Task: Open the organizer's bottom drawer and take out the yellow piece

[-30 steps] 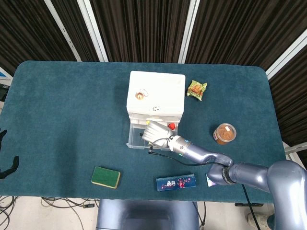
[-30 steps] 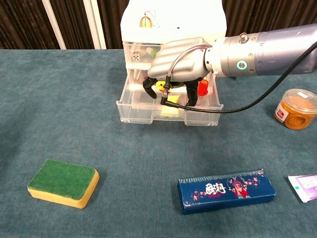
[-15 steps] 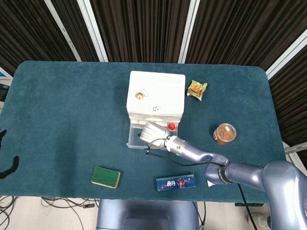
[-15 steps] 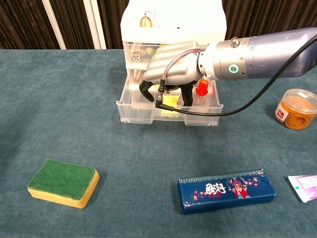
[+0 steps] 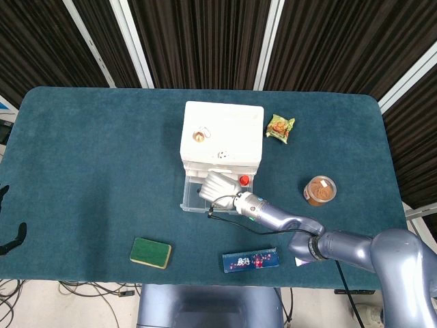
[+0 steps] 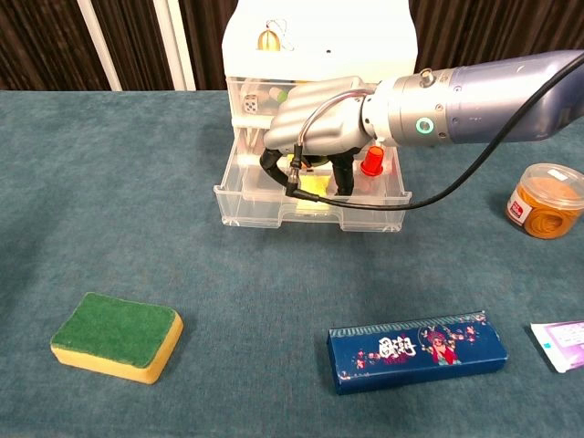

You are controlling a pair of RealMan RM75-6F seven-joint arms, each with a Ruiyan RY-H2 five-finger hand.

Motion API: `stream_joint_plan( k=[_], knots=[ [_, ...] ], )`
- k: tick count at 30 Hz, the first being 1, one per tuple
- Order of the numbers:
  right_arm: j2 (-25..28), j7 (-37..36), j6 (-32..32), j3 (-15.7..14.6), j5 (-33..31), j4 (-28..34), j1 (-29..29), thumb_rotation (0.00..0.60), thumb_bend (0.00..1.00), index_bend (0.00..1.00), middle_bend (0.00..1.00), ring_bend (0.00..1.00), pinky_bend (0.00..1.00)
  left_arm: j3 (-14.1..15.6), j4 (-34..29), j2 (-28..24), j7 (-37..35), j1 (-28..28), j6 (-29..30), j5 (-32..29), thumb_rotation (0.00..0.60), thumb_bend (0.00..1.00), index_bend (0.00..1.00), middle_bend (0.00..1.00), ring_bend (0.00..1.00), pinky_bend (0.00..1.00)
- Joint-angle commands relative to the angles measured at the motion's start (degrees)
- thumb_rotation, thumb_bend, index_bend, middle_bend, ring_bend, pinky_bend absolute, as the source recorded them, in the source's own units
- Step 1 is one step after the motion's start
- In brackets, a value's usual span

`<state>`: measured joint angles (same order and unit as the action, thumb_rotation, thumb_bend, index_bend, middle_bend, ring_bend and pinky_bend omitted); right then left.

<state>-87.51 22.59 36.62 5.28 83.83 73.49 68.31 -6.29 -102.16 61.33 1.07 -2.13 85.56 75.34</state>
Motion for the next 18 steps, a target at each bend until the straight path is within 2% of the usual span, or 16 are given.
stream_joint_plan(
  k=[1,11,18],
  knots=[
    [-0.16,-0.09,-0.03,0.01,-0.01,-0.14,0.05,0.6,0.21,0.46,1.0,1.0,1.0,-0.01,-0.01,-0.04,-0.04,-0.02,-0.1,-0.08,0.6,0.4,0.01,0.0,0.0,0.0],
    [-0.75,1.11,-0.82,0.22,-1.16,-0.78,0.32,0.6,0.22,0.46,1.0,1.0,1.0,-0.01,-0.14,-0.18,-0.19,-0.04,-0.28,-0.27,0.6,0.4,0.01,0.0,0.0,0.0],
    [-0.82,1.97,-1.14,0.47,-2.12,-0.68,0.45,0.6,0.28,0.48,1.0,1.0,1.0,0.02,-0.16,-0.21,-0.17,-0.08,-0.44,-0.36,0.6,0.4,0.01,0.0,0.0,0.0]
  ],
)
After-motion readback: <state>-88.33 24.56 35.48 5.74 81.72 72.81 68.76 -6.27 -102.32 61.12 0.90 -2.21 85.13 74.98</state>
